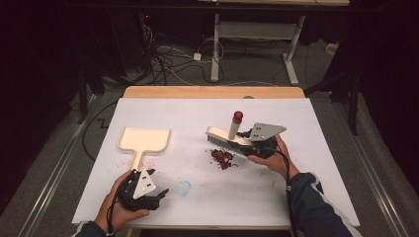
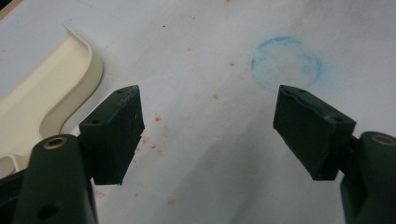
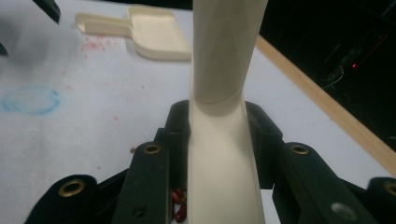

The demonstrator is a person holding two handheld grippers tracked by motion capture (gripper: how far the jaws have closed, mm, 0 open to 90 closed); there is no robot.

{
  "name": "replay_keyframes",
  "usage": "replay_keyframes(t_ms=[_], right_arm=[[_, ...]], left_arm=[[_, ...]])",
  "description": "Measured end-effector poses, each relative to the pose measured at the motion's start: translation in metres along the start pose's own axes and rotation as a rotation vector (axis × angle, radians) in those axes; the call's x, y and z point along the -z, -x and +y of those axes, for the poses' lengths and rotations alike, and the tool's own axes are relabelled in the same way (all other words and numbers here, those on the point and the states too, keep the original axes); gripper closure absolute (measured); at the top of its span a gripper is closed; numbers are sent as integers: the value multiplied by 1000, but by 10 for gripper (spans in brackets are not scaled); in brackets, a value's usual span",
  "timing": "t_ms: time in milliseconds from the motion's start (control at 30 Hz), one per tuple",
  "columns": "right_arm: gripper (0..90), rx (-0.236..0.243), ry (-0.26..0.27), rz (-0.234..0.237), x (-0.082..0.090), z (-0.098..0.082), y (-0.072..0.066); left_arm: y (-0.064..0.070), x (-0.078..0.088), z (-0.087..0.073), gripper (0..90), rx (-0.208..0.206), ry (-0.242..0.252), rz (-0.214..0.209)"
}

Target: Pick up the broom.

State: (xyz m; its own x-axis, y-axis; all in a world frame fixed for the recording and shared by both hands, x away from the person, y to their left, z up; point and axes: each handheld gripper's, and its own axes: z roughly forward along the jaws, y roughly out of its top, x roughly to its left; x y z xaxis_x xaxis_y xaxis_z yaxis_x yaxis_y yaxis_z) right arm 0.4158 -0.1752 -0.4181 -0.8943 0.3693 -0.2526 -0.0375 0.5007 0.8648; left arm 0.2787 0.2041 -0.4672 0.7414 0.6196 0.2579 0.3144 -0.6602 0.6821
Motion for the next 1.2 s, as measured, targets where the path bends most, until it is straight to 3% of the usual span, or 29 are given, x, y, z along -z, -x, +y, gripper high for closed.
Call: replay_keyframes(t_ms=[133,267,367,467,567,633,767,867,1067,1200], right_arm=[[678,-3,58,67,18,9,-11],[678,7,78,188,30,10,-28],[678,20,47,276,29,8,-40],[678,31,4,326,20,3,-45],[678,28,-39,345,8,-4,-42],[678,25,-57,332,0,-7,-39],[678,-3,-54,273,-9,-6,-28],[678,-29,-43,253,-14,-5,-22],[678,-44,-39,196,-8,2,-16],[678,-116,-24,84,3,9,-8]], left_arm=[[1,0,0,236,-1,-1,0],[1,1,0,236,-4,-3,0],[2,0,1,236,-8,-2,-1],[2,0,2,236,-14,-6,-3],[3,-1,3,236,-17,-7,-8],[2,-2,3,236,-17,-7,-11],[2,-2,2,236,-13,-7,-14],[1,-2,2,236,-14,-8,-15],[1,-1,1,236,-10,-5,-15],[2,-1,1,235,-9,-2,-13]])
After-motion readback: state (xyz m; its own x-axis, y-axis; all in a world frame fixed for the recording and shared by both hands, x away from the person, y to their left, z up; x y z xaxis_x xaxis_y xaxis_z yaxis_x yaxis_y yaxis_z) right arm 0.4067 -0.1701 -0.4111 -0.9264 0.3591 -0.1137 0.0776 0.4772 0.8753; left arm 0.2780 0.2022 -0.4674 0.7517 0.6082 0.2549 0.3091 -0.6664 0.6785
